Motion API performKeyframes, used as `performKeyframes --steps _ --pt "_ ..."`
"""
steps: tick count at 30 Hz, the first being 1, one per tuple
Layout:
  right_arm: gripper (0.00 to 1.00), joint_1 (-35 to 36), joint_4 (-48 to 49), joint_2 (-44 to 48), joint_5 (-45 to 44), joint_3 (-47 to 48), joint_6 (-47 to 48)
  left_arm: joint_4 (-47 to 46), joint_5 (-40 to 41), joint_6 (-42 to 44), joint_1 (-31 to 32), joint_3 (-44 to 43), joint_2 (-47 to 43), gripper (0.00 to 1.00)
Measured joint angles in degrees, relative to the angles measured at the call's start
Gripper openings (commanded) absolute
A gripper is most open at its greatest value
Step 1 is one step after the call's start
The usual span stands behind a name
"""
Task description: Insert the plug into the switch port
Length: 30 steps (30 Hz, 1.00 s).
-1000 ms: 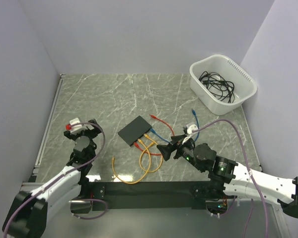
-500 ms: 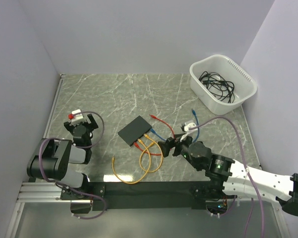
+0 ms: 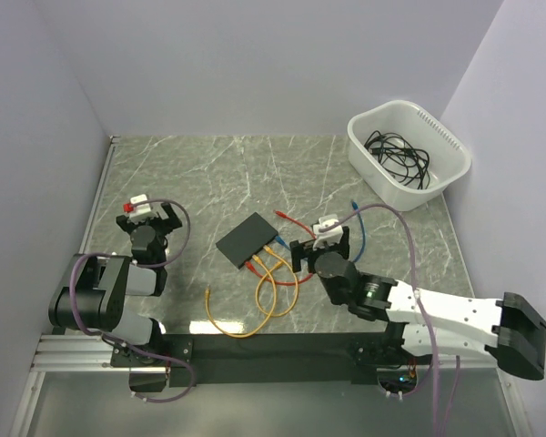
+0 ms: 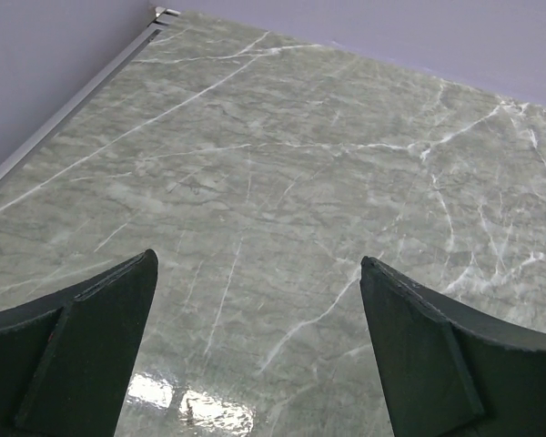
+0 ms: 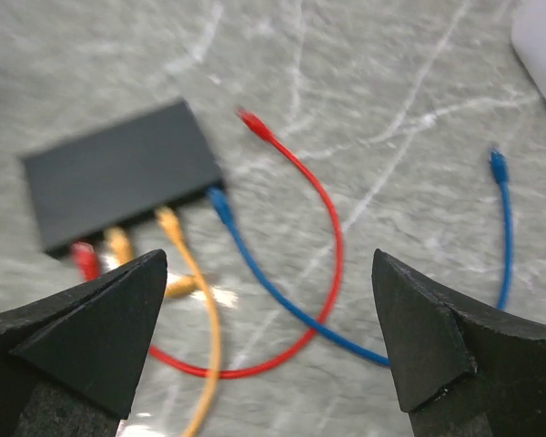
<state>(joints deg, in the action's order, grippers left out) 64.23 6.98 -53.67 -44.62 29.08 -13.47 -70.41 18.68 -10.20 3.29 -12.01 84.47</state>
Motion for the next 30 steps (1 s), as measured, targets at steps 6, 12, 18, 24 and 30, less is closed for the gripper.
performKeyframes --steps 6,12,18,24,30 --pt "1.0 -17.42 1.05 0.9 11.5 -1.79 -0.61 0.31 -2.54 0.0 -0.66 -0.15 0.0 0.99" --pt "1.0 -38.8 1.4 5.44 19.23 -2.23 -1.68 1.36 -7.1 0.07 -2.1 -0.68 0.0 0.99" --pt "1.0 -46.27 6.49 7.72 17.92 -6.82 -1.6 1.84 -8.76 0.07 -2.14 -0.72 0.0 0.99" --pt "1.0 -47.41 15.91 3.43 15.54 -12.7 0.2 2.16 -9.18 0.07 -2.32 -0.87 0.0 0.99" --pt "1.0 -48.02 32.74 -8.02 14.21 -15.72 4.26 2.19 -9.49 0.07 -2.36 -0.87 0.0 0.99"
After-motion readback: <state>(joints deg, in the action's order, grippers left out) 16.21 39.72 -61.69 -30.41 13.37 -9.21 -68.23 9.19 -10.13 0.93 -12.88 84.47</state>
